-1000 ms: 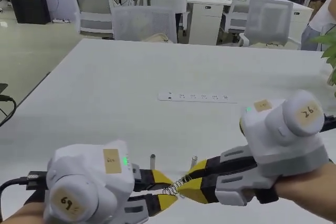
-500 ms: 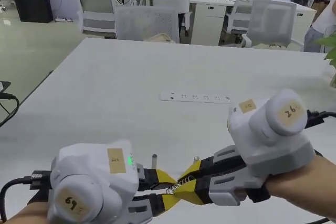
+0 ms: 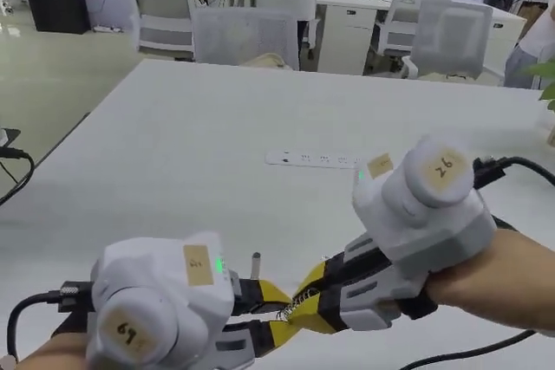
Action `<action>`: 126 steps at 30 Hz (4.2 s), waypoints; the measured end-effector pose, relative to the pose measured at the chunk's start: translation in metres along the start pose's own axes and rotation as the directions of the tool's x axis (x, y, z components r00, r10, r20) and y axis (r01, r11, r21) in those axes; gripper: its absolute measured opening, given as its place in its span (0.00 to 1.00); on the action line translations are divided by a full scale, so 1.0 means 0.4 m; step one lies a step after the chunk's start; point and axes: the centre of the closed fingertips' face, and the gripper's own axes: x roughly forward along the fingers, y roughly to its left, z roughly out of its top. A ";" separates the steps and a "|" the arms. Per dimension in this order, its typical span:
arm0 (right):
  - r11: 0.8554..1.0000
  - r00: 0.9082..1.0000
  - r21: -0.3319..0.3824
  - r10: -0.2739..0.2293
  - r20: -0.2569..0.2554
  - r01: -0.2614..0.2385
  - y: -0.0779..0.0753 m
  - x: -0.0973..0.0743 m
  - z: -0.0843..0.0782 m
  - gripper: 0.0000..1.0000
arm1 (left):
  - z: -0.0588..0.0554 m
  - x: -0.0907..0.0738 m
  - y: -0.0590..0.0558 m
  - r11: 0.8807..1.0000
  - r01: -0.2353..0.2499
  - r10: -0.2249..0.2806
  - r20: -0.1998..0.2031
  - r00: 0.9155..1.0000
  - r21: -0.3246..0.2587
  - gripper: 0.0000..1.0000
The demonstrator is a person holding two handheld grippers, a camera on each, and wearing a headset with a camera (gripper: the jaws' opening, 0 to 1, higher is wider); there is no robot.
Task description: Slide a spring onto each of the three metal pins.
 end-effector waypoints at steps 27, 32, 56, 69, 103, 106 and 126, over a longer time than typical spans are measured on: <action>0.957 0.942 -0.264 0.023 -0.335 -0.118 -0.012 0.048 -0.008 0.08 | -0.038 -0.005 0.019 0.995 -0.045 0.043 -0.027 0.999 -0.091 0.03; 0.958 0.940 -0.259 0.028 -0.340 -0.122 -0.021 0.053 -0.011 0.08 | -0.050 -0.009 0.023 0.993 -0.052 0.049 -0.036 0.998 -0.103 0.02; 0.966 0.953 -0.239 0.022 -0.301 -0.098 -0.064 0.069 0.014 0.08 | -0.143 -0.047 0.029 0.974 -0.069 0.050 -0.093 0.994 -0.215 0.33; 0.966 0.954 -0.239 0.021 -0.299 -0.096 -0.079 0.076 0.026 0.08 | -0.182 -0.086 0.031 0.956 -0.074 0.052 -0.086 0.995 -0.285 0.53; 0.974 0.950 -0.217 -0.007 -0.313 -0.064 -0.205 0.124 0.052 0.08 | -0.251 -0.163 0.077 0.906 -0.191 0.168 -0.095 0.981 -0.378 0.67; 0.975 0.948 -0.216 -0.012 -0.318 -0.060 -0.224 0.132 0.055 0.08 | -0.252 -0.165 0.079 0.904 -0.196 0.173 -0.096 0.980 -0.380 0.66; 0.981 0.933 -0.184 -0.010 -0.360 -0.060 -0.301 0.194 0.030 0.08 | -0.257 -0.167 0.082 0.891 -0.211 0.189 -0.093 0.978 -0.403 0.64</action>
